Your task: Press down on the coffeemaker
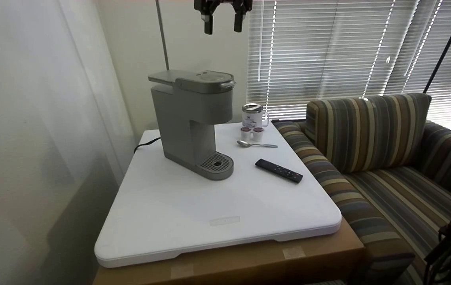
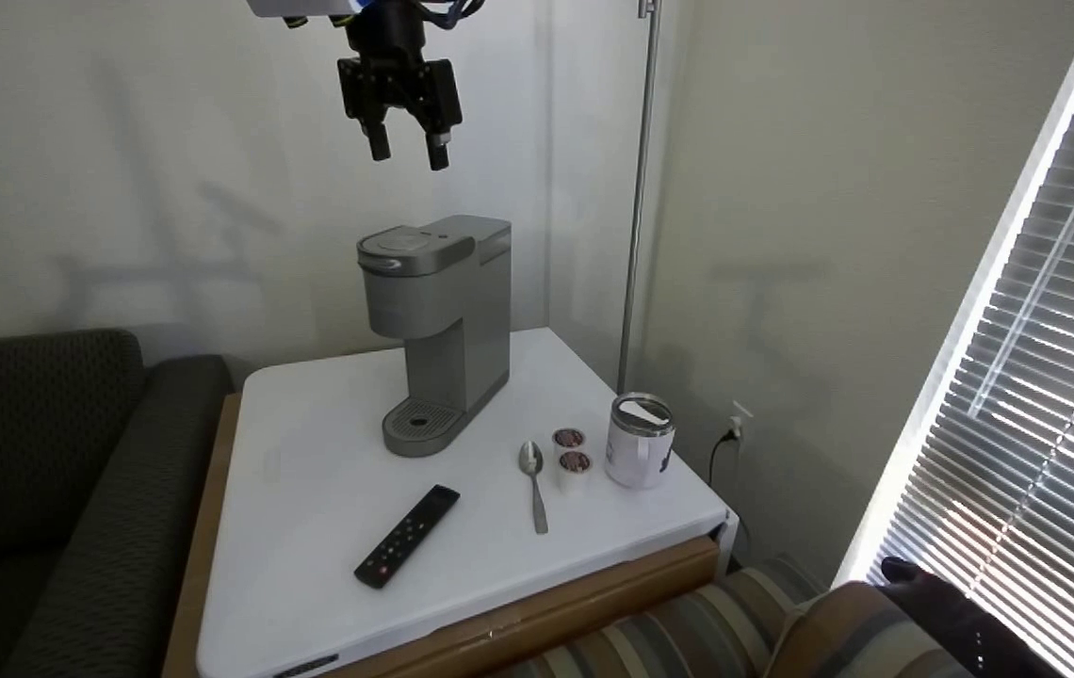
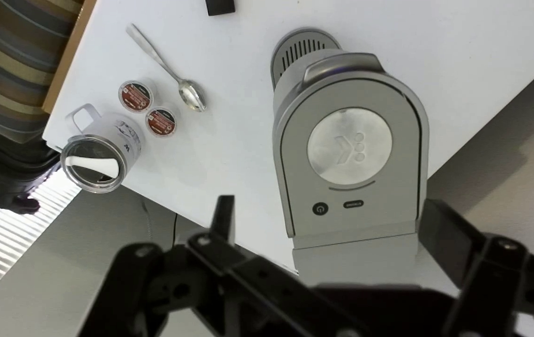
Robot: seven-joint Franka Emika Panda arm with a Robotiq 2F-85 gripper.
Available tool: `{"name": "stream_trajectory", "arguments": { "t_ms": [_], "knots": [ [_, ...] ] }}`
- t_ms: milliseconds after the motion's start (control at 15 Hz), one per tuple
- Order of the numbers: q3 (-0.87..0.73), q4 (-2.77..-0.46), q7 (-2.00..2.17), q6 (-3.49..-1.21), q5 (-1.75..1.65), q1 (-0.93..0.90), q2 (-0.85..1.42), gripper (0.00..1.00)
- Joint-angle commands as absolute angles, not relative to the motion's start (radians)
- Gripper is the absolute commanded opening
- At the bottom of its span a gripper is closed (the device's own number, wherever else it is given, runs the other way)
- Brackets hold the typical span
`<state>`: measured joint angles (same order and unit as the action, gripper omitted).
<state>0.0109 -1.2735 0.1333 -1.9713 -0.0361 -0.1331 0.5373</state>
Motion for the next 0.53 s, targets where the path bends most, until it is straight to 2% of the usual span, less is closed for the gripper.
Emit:
{"name": "stream_trajectory", "arguments": {
  "t_ms": [0,467],
  "knots": [
    [0.023,-1.345,0.121,-1.997,-0.028,-0.120,0.491,1.00],
    [0.025,-1.292,0.136,-1.965,-0.014,-0.128,0.530,1.00]
  ]
}}
